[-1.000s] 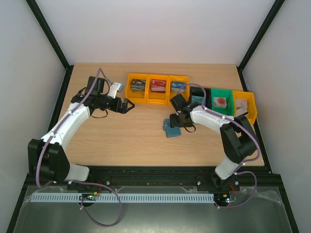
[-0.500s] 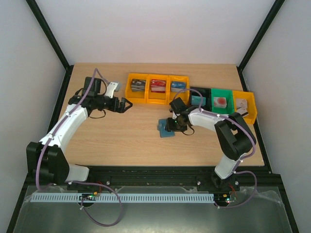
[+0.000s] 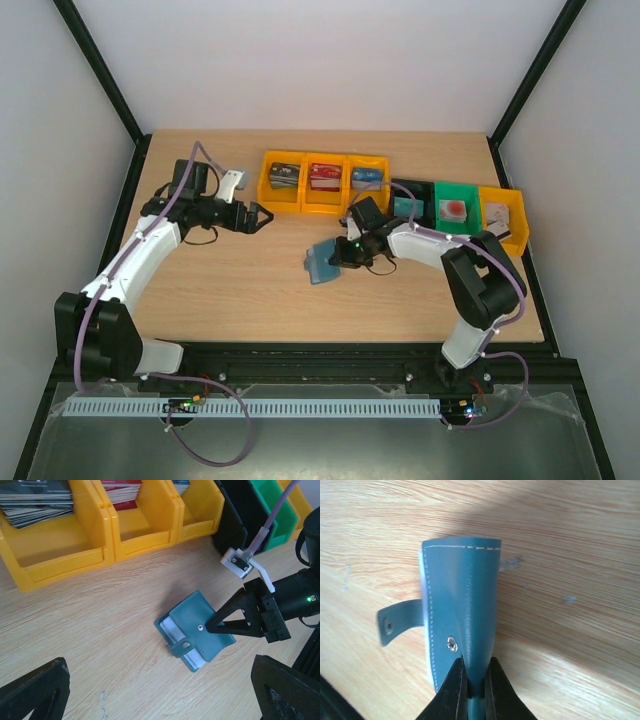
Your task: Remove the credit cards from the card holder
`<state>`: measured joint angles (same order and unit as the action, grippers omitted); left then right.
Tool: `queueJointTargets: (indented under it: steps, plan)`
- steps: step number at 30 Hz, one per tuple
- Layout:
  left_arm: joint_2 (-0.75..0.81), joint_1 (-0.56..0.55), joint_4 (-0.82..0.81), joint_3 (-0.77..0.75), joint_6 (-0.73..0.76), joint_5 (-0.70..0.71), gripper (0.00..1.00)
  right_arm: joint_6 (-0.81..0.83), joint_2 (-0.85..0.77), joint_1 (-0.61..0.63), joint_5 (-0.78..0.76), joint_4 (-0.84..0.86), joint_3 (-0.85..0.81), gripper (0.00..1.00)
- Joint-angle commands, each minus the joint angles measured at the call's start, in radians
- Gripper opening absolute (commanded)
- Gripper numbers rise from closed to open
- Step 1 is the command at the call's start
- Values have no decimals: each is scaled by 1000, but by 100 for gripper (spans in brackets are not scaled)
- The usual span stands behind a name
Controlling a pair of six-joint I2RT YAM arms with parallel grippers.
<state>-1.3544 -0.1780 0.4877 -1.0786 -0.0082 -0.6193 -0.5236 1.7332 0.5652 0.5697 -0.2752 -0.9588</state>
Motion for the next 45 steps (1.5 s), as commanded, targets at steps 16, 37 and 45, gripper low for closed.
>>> queueJointTargets:
  steps: [16,37,45]
  plan:
    - [47,52,106,-35,110,-457,99,-271,-336,17,383,586,-23,2]
    - [58,75,164,-47,182,-702,36,-305,-335,82,533,763,-25,2]
    - [59,74,186,-47,211,-754,15,-294,-327,86,535,759,-25,2]
